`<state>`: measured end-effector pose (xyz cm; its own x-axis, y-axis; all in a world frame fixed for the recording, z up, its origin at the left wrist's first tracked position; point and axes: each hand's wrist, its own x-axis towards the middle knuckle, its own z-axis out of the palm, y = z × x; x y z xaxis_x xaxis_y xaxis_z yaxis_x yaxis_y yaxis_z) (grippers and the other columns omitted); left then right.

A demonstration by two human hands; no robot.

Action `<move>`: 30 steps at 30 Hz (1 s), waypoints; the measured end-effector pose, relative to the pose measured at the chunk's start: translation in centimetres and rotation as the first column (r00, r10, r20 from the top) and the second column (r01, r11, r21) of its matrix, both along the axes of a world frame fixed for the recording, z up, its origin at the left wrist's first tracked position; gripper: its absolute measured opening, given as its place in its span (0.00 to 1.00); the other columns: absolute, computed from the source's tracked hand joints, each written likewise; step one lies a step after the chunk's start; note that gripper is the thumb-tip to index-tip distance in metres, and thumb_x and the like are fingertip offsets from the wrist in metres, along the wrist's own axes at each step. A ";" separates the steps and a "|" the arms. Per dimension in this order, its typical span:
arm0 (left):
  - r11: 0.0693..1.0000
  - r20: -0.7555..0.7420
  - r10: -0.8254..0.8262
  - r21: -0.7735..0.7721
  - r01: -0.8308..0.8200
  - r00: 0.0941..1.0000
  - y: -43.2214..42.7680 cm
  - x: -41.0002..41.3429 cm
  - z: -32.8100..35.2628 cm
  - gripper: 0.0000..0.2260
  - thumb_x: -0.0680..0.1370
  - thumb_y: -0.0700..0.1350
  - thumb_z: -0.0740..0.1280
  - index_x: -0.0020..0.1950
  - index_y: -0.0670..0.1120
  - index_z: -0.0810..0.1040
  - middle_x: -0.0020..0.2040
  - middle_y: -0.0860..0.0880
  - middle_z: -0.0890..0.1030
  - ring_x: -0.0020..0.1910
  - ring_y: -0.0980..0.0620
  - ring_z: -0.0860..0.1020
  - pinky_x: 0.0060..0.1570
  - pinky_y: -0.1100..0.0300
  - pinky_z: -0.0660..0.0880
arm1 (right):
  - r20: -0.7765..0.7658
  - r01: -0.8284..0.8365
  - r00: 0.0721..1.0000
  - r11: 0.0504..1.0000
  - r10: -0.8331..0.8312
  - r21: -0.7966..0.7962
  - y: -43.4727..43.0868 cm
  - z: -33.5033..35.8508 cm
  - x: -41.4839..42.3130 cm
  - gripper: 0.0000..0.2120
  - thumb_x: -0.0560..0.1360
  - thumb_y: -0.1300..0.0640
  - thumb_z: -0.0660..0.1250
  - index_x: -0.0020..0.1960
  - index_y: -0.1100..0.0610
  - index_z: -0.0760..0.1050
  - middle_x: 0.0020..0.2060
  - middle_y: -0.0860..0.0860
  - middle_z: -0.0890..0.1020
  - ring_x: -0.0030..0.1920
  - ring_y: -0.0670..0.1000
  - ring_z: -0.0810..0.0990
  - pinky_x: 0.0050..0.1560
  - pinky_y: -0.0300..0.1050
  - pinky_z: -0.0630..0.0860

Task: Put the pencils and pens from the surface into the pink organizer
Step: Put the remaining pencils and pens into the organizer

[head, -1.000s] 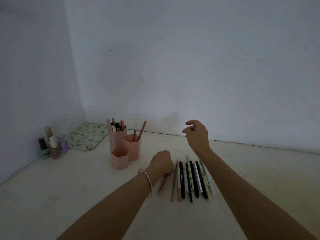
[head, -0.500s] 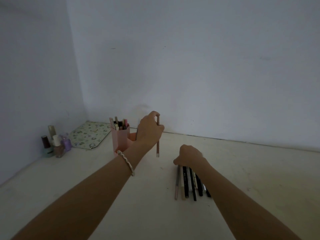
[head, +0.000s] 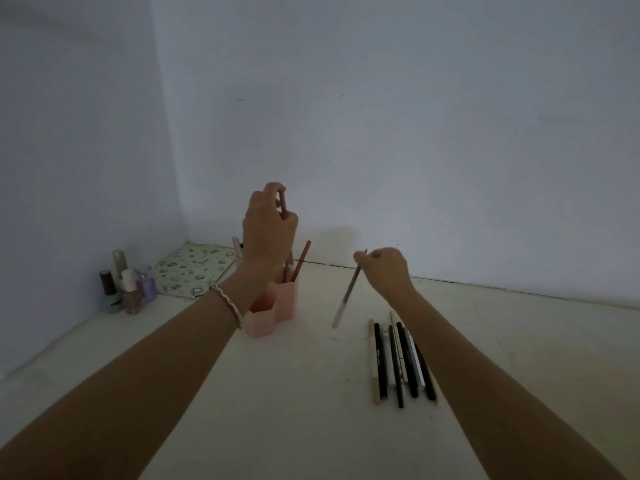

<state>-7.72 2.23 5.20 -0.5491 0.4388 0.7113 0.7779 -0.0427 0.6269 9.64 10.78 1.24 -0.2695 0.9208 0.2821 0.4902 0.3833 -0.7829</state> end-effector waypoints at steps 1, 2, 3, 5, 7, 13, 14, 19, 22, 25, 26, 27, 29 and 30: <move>1.000 -0.027 0.019 -0.011 -0.020 0.999 -0.1 -0.5 -0.1 0.16 0.74 0.36 0.67 0.60 0.47 0.72 0.52 0.45 0.76 0.45 0.49 0.80 0.45 0.56 0.81 | -0.140 0.021 0.990 1.000 -0.018 0.020 -0.2 0.9 -0.2 0.17 0.73 0.55 0.66 0.29 0.58 0.65 0.23 0.50 0.64 0.24 0.48 0.61 0.27 0.39 0.61; 0.999 -0.056 0.025 -0.041 -0.028 0.998 -0.1 -0.9 -0.4 0.15 0.75 0.36 0.67 0.60 0.47 0.72 0.52 0.45 0.76 0.44 0.49 0.80 0.45 0.56 0.80 | -0.255 0.042 0.967 0.998 -0.030 0.040 -0.5 1.7 -0.3 0.14 0.74 0.56 0.65 0.32 0.59 0.67 0.24 0.50 0.66 0.24 0.47 0.62 0.26 0.37 0.63; 0.996 -0.090 0.022 -0.084 -0.029 0.996 -0.1 -1.1 -1.0 0.15 0.75 0.36 0.67 0.59 0.46 0.72 0.51 0.45 0.76 0.43 0.49 0.80 0.45 0.56 0.80 | -0.345 0.056 0.938 0.997 -0.033 0.057 -0.9 2.3 -0.6 0.12 0.75 0.57 0.64 0.34 0.60 0.69 0.26 0.51 0.69 0.25 0.47 0.65 0.26 0.35 0.65; 0.982 -0.181 0.002 -0.185 -0.036 0.983 -0.1 -1.3 -2.4 0.12 0.76 0.36 0.66 0.58 0.45 0.73 0.49 0.45 0.77 0.43 0.48 0.80 0.46 0.55 0.80 | -0.475 0.057 0.880 0.994 -0.007 0.092 -1.7 2.9 -1.2 0.08 0.76 0.59 0.62 0.41 0.61 0.73 0.32 0.55 0.77 0.30 0.48 0.73 0.30 0.35 0.70; 0.947 -0.387 0.023 -0.287 -0.144 0.922 -0.2 -1.5 -3.6 0.08 0.77 0.39 0.65 0.55 0.44 0.76 0.48 0.45 0.79 0.47 0.48 0.78 0.49 0.55 0.77 | -0.540 0.052 0.841 0.989 0.032 0.140 -2.5 3.0 -1.7 0.07 0.78 0.59 0.61 0.44 0.60 0.74 0.37 0.57 0.81 0.34 0.50 0.78 0.32 0.30 0.72; 0.933 -0.639 0.201 -0.106 -0.344 0.743 -0.6 -2.4 -2.8 0.13 0.73 0.38 0.64 0.56 0.45 0.81 0.55 0.46 0.80 0.60 0.45 0.73 0.55 0.51 0.70 | -0.513 0.002 0.848 0.969 0.130 0.248 -2.9 2.3 -4.4 0.08 0.80 0.57 0.61 0.49 0.59 0.77 0.41 0.53 0.83 0.37 0.50 0.81 0.35 0.27 0.74; 0.941 -0.616 0.203 -0.091 -0.325 0.761 -0.8 -2.4 -2.3 0.14 0.73 0.37 0.64 0.56 0.45 0.81 0.55 0.46 0.80 0.59 0.45 0.74 0.54 0.51 0.71 | -0.480 -0.015 0.865 0.964 0.145 0.264 -3.0 1.9 -5.1 0.08 0.81 0.58 0.61 0.49 0.59 0.77 0.41 0.53 0.83 0.37 0.50 0.81 0.36 0.29 0.75; 0.965 -0.542 0.161 -0.087 -0.245 0.825 -1.5 -1.4 -1.3 0.14 0.72 0.36 0.63 0.56 0.45 0.80 0.54 0.47 0.80 0.58 0.46 0.74 0.55 0.52 0.71 | -0.212 -0.141 0.955 0.944 0.209 0.297 -3.0 -1.1 -7.6 0.09 0.80 0.58 0.62 0.45 0.59 0.78 0.35 0.48 0.79 0.32 0.42 0.77 0.35 0.33 0.74; 0.971 -0.500 0.128 -0.113 -0.211 0.856 -1.4 -0.1 -1.7 0.11 0.72 0.35 0.63 0.52 0.44 0.78 0.50 0.47 0.80 0.52 0.48 0.76 0.52 0.54 0.72 | 0.014 -0.208 0.977 0.930 0.214 0.302 -3.0 -2.0 -7.5 0.13 0.78 0.51 0.64 0.39 0.57 0.77 0.31 0.48 0.79 0.30 0.44 0.75 0.34 0.39 0.70; 0.978 -0.367 0.108 -0.126 -0.164 0.924 -1.0 2.1 -2.5 0.07 0.70 0.35 0.63 0.44 0.45 0.71 0.41 0.50 0.72 0.39 0.51 0.72 0.37 0.59 0.70 | 0.031 -0.151 0.988 0.934 0.149 0.323 -2.3 -1.0 -5.6 0.15 0.76 0.45 0.65 0.42 0.56 0.79 0.34 0.48 0.82 0.34 0.47 0.79 0.36 0.41 0.76; 0.977 -0.296 0.074 -0.169 -0.128 0.952 -0.8 2.7 -3.0 0.07 0.71 0.36 0.63 0.43 0.46 0.69 0.41 0.51 0.71 0.37 0.52 0.71 0.33 0.61 0.67 | -0.007 -0.106 0.993 0.936 0.115 0.335 -2.0 -0.5 -4.9 0.14 0.76 0.45 0.65 0.44 0.56 0.79 0.34 0.48 0.82 0.35 0.47 0.80 0.37 0.41 0.76; 0.966 -0.218 0.020 -0.248 -0.075 0.976 -0.5 3.6 -3.7 0.07 0.71 0.36 0.63 0.43 0.47 0.68 0.41 0.52 0.70 0.37 0.53 0.71 0.32 0.63 0.65 | -0.041 -0.062 0.996 0.937 0.081 0.345 -1.6 0.0 -3.9 0.14 0.77 0.45 0.65 0.44 0.56 0.79 0.35 0.48 0.82 0.35 0.47 0.80 0.38 0.41 0.76; 0.865 -0.109 -0.131 -0.498 0.060 0.985 0.3 5.7 -5.3 0.07 0.73 0.37 0.62 0.46 0.47 0.70 0.43 0.51 0.73 0.40 0.53 0.75 0.35 0.63 0.72 | -0.075 0.002 0.997 0.941 0.024 0.337 -0.8 0.8 -1.8 0.14 0.78 0.47 0.63 0.45 0.56 0.78 0.34 0.47 0.81 0.35 0.47 0.79 0.38 0.41 0.75; 0.773 -0.065 -0.203 -0.624 0.119 0.977 0.7 6.9 -6.2 0.06 0.74 0.38 0.63 0.48 0.47 0.71 0.45 0.51 0.75 0.41 0.52 0.77 0.40 0.59 0.77 | -0.085 0.021 0.996 0.946 0.006 0.323 -0.4 1.0 -0.9 0.13 0.78 0.47 0.62 0.44 0.56 0.78 0.34 0.47 0.80 0.35 0.47 0.79 0.38 0.42 0.75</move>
